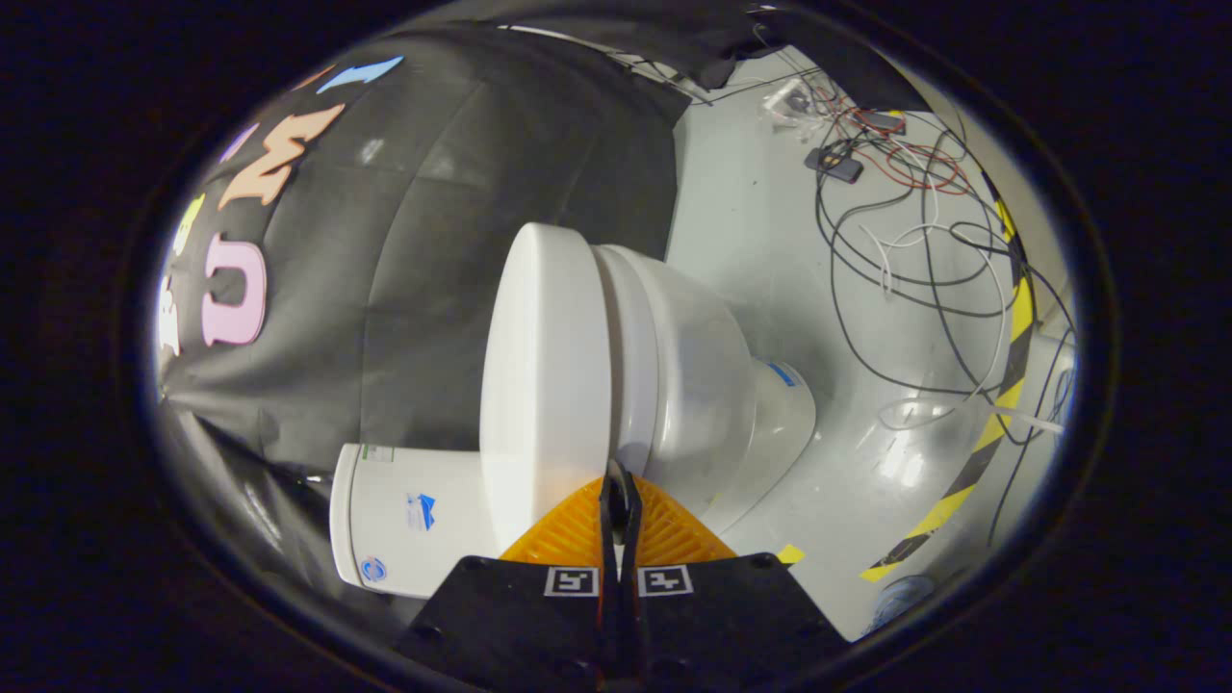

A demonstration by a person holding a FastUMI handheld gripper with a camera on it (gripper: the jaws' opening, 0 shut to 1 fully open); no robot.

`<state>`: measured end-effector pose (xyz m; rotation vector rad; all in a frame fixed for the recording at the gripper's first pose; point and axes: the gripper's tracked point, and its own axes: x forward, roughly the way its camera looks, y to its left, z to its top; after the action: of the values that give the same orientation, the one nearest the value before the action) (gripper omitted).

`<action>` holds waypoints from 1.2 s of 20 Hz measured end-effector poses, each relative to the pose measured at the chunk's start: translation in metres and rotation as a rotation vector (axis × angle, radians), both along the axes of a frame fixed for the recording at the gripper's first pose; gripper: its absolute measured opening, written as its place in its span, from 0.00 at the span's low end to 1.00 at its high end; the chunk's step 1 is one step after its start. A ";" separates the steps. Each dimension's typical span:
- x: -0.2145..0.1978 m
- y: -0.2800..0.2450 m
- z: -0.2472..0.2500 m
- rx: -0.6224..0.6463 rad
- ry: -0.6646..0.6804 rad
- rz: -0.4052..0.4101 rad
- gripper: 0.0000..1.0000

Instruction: Open the toilet lid.

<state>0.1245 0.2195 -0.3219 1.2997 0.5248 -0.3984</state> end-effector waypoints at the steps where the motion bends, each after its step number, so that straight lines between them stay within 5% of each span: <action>1: -0.002 -0.001 -0.001 -0.011 0.014 -0.013 0.01; 10: 0.002 0.001 0.048 -0.103 0.021 0.004 0.01; 24: 0.027 0.045 0.175 -0.423 0.060 0.063 0.01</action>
<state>0.1519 0.2649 -0.1466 0.8647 0.4987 -0.4684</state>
